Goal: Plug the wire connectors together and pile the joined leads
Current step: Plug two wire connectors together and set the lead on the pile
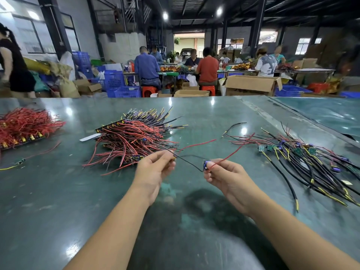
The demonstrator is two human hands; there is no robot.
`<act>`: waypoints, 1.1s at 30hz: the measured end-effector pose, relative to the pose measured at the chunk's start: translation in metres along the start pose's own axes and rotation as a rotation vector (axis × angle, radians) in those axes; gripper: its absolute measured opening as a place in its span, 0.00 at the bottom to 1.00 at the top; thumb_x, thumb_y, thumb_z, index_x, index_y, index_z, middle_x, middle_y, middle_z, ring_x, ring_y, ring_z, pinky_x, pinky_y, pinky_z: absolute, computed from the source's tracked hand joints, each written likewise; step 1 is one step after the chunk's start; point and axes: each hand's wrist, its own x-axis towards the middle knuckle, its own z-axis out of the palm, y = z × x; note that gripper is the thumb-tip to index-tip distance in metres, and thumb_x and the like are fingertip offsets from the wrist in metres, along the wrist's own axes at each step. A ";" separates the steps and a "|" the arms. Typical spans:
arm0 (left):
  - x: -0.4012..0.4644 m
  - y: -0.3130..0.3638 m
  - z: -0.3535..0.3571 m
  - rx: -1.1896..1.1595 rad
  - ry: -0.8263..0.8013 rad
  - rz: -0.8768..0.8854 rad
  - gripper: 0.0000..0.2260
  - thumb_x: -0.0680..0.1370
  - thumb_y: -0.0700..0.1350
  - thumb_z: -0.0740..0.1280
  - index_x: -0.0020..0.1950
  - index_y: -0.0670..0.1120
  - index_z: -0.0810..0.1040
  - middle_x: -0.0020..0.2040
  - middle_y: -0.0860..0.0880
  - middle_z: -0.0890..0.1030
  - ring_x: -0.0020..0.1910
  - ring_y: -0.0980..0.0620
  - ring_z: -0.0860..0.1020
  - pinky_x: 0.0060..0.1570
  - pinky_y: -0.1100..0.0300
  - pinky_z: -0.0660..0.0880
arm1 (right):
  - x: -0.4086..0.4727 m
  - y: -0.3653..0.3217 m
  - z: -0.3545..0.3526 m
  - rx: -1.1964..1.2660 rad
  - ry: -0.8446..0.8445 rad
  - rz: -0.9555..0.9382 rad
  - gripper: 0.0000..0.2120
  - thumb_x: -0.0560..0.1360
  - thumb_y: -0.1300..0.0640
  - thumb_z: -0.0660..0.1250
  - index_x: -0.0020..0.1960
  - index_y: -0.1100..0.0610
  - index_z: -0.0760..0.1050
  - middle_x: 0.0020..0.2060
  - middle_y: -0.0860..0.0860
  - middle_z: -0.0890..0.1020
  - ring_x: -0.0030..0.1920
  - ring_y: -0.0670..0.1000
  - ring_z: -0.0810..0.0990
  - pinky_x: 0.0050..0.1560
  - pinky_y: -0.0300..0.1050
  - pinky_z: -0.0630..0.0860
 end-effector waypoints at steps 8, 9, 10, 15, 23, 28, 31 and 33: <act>0.010 -0.004 -0.019 0.727 0.434 0.502 0.07 0.77 0.42 0.65 0.52 0.51 0.82 0.49 0.52 0.82 0.51 0.49 0.79 0.56 0.52 0.75 | 0.000 -0.008 -0.008 0.058 -0.002 0.130 0.07 0.73 0.66 0.66 0.47 0.60 0.82 0.37 0.54 0.82 0.39 0.50 0.83 0.43 0.38 0.80; 0.007 -0.001 -0.015 0.729 0.404 0.560 0.08 0.77 0.42 0.65 0.51 0.53 0.81 0.48 0.55 0.82 0.48 0.51 0.79 0.52 0.55 0.76 | -0.001 -0.008 -0.007 0.039 -0.010 0.142 0.08 0.74 0.67 0.65 0.48 0.60 0.82 0.38 0.54 0.83 0.40 0.50 0.83 0.45 0.39 0.79; 0.003 0.001 -0.010 0.680 0.333 0.576 0.09 0.78 0.41 0.66 0.49 0.55 0.81 0.46 0.57 0.82 0.46 0.54 0.79 0.48 0.60 0.76 | -0.002 -0.008 -0.006 0.018 -0.021 0.154 0.09 0.75 0.67 0.64 0.50 0.60 0.82 0.38 0.53 0.84 0.41 0.49 0.83 0.47 0.39 0.79; -0.018 -0.001 0.011 0.432 -0.253 0.245 0.05 0.73 0.41 0.70 0.47 0.49 0.83 0.40 0.51 0.84 0.39 0.59 0.79 0.40 0.66 0.76 | -0.008 -0.007 0.002 -0.027 -0.114 0.188 0.09 0.76 0.68 0.63 0.53 0.62 0.79 0.39 0.52 0.83 0.41 0.49 0.83 0.44 0.37 0.79; -0.022 -0.008 0.012 0.383 -0.422 0.112 0.08 0.67 0.44 0.74 0.45 0.46 0.85 0.45 0.44 0.85 0.45 0.52 0.82 0.50 0.59 0.78 | -0.008 -0.003 0.005 -0.145 -0.058 0.126 0.24 0.59 0.55 0.77 0.52 0.61 0.76 0.41 0.54 0.82 0.43 0.51 0.79 0.54 0.45 0.75; -0.023 -0.009 0.014 0.397 -0.410 0.070 0.07 0.76 0.35 0.67 0.44 0.45 0.83 0.38 0.49 0.84 0.38 0.56 0.81 0.43 0.64 0.78 | -0.010 -0.002 0.003 -0.222 -0.140 0.205 0.09 0.75 0.67 0.67 0.54 0.65 0.79 0.42 0.56 0.82 0.43 0.49 0.79 0.50 0.41 0.74; -0.023 -0.011 0.014 0.427 -0.393 0.068 0.07 0.77 0.35 0.65 0.47 0.43 0.81 0.37 0.51 0.83 0.35 0.58 0.79 0.42 0.65 0.78 | -0.011 -0.004 0.004 -0.293 -0.126 0.260 0.06 0.76 0.65 0.66 0.49 0.63 0.81 0.37 0.54 0.82 0.36 0.46 0.80 0.39 0.35 0.76; -0.021 -0.009 0.012 0.441 -0.407 0.044 0.07 0.78 0.35 0.64 0.48 0.42 0.81 0.38 0.49 0.83 0.36 0.57 0.79 0.42 0.64 0.77 | -0.012 -0.007 0.004 -0.351 -0.146 0.312 0.05 0.76 0.62 0.66 0.47 0.60 0.81 0.36 0.52 0.83 0.34 0.45 0.81 0.36 0.35 0.76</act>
